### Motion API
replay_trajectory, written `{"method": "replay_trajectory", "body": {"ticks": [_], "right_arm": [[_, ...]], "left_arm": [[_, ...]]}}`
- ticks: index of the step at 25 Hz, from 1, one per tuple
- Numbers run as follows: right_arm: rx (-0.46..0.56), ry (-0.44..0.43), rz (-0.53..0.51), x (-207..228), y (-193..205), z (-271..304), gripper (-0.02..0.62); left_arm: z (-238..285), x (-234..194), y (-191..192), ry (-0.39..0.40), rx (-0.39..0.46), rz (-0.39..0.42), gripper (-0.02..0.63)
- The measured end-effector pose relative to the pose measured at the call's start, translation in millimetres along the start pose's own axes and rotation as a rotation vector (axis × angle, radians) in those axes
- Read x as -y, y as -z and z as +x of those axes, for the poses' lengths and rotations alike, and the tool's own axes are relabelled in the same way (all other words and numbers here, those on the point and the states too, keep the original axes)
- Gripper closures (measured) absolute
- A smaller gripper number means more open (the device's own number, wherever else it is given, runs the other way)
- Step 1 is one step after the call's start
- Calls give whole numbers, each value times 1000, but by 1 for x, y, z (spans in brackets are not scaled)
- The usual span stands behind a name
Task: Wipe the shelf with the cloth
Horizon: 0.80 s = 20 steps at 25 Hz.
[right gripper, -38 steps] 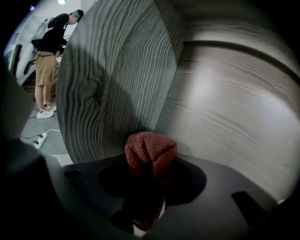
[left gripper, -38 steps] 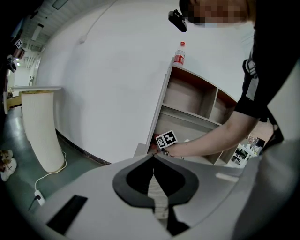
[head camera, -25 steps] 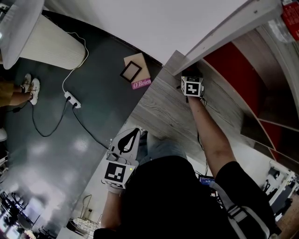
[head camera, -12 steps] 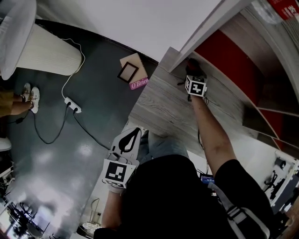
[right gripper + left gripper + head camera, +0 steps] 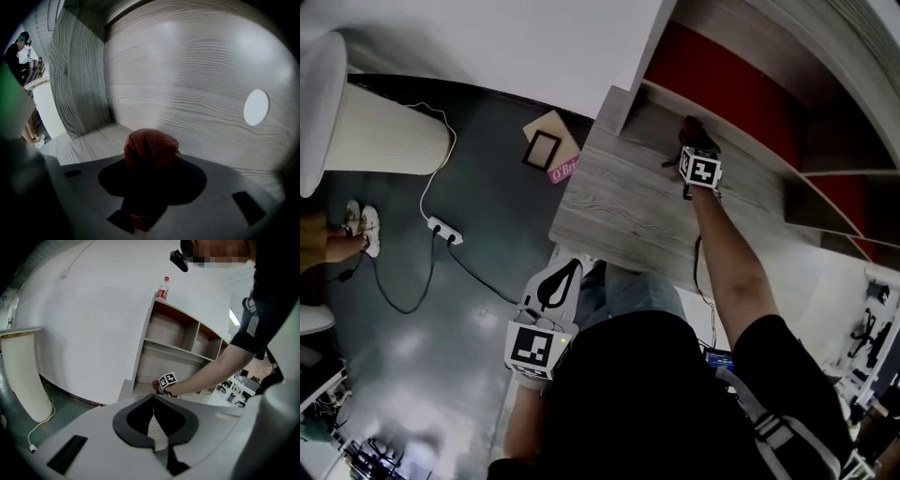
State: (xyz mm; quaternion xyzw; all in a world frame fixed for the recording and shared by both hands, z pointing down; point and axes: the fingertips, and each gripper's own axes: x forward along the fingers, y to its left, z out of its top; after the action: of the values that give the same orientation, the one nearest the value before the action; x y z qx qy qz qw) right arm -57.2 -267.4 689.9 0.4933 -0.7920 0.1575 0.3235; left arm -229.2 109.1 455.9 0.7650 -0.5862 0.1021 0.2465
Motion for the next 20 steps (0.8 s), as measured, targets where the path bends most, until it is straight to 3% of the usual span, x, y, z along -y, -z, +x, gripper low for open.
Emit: {"method": "replay_trajectory", "body": {"ticks": [7,20], "right_arm": [[-17,63,57,85,34,-28,442],[-35,104,92,231,86,-69,440]], "left_arm": [[24,42,-4,50,-24,9,598],[82,179,-7,98,-66,55,598]]}}
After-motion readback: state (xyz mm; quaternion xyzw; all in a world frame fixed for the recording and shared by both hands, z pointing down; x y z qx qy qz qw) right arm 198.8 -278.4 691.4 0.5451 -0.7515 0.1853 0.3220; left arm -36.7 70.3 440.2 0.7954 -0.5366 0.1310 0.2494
